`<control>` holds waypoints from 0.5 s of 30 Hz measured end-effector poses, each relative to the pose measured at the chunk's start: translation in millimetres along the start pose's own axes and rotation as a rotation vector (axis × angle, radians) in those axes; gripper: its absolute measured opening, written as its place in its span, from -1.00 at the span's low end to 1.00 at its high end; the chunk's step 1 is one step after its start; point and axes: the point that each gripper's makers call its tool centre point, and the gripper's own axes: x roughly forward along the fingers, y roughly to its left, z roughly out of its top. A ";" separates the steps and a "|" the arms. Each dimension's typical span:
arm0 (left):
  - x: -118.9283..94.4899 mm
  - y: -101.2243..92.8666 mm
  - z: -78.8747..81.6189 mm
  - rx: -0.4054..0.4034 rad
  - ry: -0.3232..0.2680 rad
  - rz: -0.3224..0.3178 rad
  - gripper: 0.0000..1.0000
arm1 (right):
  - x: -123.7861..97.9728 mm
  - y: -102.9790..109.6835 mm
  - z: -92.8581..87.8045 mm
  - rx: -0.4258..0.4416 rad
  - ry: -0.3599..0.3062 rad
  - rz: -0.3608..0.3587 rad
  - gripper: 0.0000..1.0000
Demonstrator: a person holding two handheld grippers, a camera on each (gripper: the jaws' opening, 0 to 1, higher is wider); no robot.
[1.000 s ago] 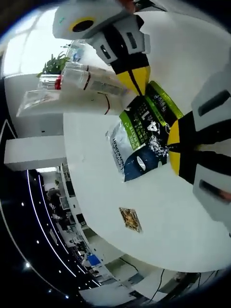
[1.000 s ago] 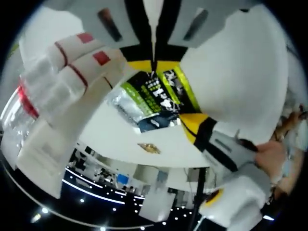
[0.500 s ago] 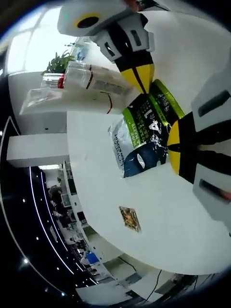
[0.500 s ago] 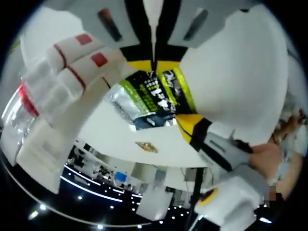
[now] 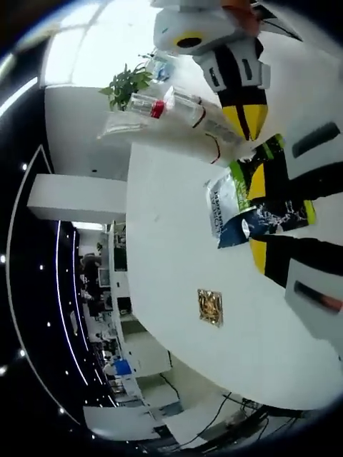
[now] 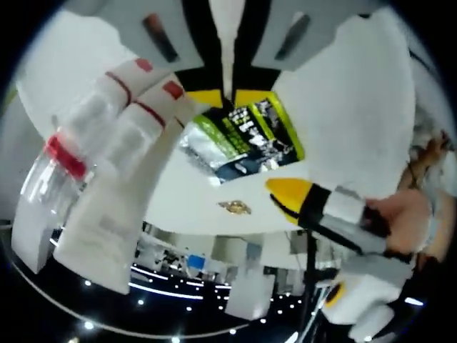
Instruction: Arrange the skincare products in the storage area until every visible bottle or jar stands upright without overlapping.
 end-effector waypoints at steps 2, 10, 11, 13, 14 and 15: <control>-4.4 13.5 10.2 -0.013 -0.039 0.051 -0.65 | -6.9 2.5 2.2 0.026 -0.016 0.014 -0.93; -15.8 52.0 39.4 -0.090 -0.101 0.118 -0.47 | -31.6 2.6 -14.7 0.113 -0.020 0.022 -0.89; -16.4 59.4 46.6 -0.096 -0.114 0.134 -0.40 | -35.0 0.9 -17.7 0.119 -0.016 0.015 -0.89; -16.1 68.7 57.0 -0.102 -0.129 0.149 -0.26 | -39.3 -1.6 -20.4 0.131 -0.013 0.006 -0.89; -14.8 73.5 62.5 -0.101 -0.132 0.157 -0.19 | -42.4 -3.2 -21.6 0.152 -0.014 0.001 -0.89; -13.2 76.7 65.3 -0.092 -0.130 0.164 -0.15 | -44.1 -4.1 -22.1 0.163 -0.015 -0.001 -0.89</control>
